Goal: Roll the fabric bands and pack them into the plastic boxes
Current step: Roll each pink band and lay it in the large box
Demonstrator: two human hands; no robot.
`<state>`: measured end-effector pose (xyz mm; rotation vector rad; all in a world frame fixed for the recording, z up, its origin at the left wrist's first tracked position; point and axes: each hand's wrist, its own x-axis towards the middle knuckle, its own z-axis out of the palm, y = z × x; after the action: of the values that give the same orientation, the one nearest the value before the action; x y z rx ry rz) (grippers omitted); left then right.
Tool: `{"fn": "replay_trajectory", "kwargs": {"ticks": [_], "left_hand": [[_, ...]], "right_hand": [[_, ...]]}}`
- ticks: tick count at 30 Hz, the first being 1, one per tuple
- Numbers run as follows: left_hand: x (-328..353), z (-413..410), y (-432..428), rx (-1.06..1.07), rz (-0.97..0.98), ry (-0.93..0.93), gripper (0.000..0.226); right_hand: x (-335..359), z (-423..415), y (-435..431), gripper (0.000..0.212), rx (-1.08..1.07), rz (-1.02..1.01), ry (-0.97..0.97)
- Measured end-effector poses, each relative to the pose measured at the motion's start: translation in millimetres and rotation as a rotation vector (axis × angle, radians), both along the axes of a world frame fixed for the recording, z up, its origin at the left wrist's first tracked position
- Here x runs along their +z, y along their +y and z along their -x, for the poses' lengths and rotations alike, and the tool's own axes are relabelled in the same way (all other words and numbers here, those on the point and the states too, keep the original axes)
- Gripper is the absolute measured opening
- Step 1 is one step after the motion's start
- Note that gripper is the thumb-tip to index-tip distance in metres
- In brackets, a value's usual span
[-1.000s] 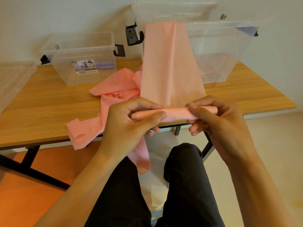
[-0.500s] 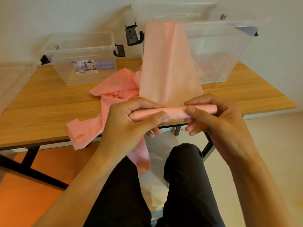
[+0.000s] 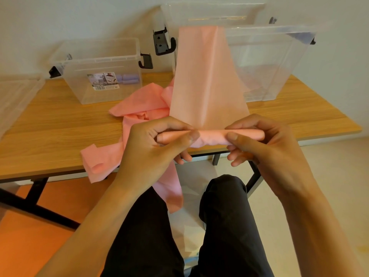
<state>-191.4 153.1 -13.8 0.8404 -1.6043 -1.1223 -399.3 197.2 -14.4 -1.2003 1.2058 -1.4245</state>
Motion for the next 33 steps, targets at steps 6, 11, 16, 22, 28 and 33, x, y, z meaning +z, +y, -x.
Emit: {"fn": "replay_trajectory", "kwargs": {"ticks": [6, 11, 16, 22, 28, 33], "left_hand": [[-2.8, -3.1, -1.8, -0.06, 0.047, -0.033, 0.027], [-4.1, -3.8, -2.4, -0.066, 0.034, 0.034, 0.025], [-6.3, -1.7, -0.8, -0.041, -0.007, 0.111, 0.034], [-7.8, -0.4, 1.3, -0.011, -0.012, 0.124, 0.036], [-6.8, 0.3, 1.6, -0.003, 0.014, 0.139, 0.028], [-6.7, 1.9, 2.7, 0.02, -0.017, 0.161, 0.025]], "right_hand": [[0.5, 0.7, 0.3, 0.023, -0.043, 0.004, -0.038], [1.1, 1.0, 1.3, 0.03, -0.016, 0.026, -0.031], [-1.7, 2.6, 2.3, 0.03, -0.031, 0.029, -0.022], [-4.2, 2.0, 3.6, 0.027, -0.045, 0.052, -0.008], [-4.1, 1.8, 4.5, 0.024, -0.021, 0.074, -0.004], [-7.9, 0.8, 2.1, 0.031, -0.034, 0.083, 0.053]]}}
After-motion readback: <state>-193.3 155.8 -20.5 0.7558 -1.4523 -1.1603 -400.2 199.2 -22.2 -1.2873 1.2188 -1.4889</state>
